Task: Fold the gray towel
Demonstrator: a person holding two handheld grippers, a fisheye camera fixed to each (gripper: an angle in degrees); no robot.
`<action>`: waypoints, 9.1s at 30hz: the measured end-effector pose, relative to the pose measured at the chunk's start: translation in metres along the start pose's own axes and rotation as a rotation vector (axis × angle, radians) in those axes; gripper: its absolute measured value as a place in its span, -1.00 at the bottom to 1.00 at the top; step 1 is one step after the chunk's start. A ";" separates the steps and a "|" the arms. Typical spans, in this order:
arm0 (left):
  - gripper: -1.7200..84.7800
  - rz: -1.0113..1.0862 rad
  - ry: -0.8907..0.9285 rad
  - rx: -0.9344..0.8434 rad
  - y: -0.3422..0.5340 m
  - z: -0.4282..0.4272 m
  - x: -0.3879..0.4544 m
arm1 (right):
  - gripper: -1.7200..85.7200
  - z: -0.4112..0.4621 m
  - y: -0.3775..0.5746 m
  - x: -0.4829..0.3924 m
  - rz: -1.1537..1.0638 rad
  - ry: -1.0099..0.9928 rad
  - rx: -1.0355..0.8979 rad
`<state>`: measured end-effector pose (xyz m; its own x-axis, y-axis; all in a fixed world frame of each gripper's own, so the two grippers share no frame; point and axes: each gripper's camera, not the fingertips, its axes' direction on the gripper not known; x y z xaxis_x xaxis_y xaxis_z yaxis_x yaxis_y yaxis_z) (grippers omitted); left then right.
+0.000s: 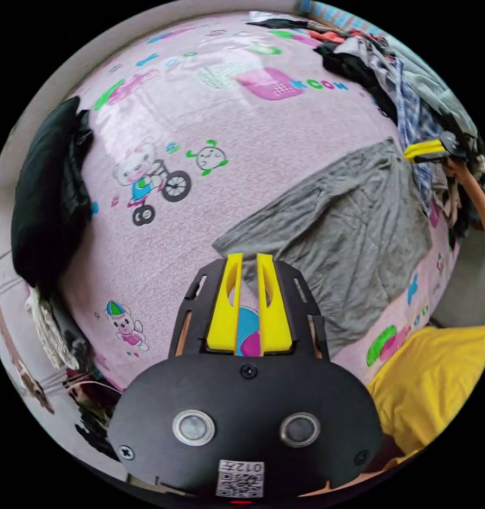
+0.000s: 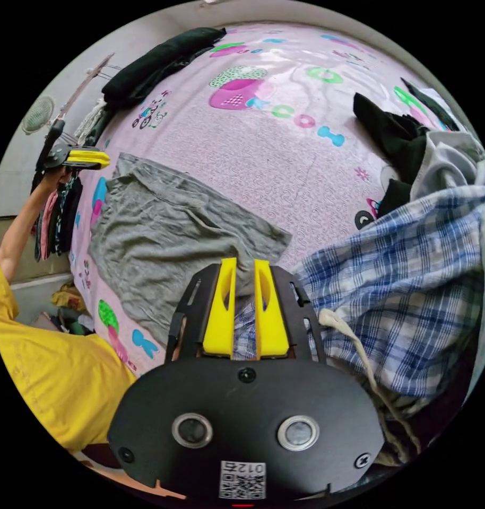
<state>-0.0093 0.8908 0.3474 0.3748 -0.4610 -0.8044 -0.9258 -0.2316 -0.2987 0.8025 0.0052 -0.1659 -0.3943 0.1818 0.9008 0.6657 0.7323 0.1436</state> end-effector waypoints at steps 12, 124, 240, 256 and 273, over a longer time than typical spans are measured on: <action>-0.84 -0.134 0.140 0.131 0.249 -0.089 0.062 | -0.73 -0.016 0.189 -0.047 0.181 -0.056 0.185; -0.92 0.040 0.064 -0.025 0.364 -0.089 0.235 | -0.95 0.361 0.116 -0.151 -0.092 0.208 -0.336; -0.95 0.025 0.540 0.232 0.343 0.161 -0.026 | -0.92 0.105 0.161 -0.008 0.233 -0.127 0.116; -0.95 0.053 0.586 0.000 0.234 0.180 0.095 | -0.92 0.143 0.182 0.002 0.250 -0.059 0.067; -0.95 -0.313 0.481 0.058 0.518 0.077 0.045 | -0.96 0.212 0.271 -0.034 0.271 -0.099 0.009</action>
<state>-0.4752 0.8156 0.1170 0.5986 -0.7192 -0.3527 -0.7632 -0.3784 -0.5238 0.8618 0.3372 -0.2442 -0.2632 0.4347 0.8612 0.7499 0.6538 -0.1009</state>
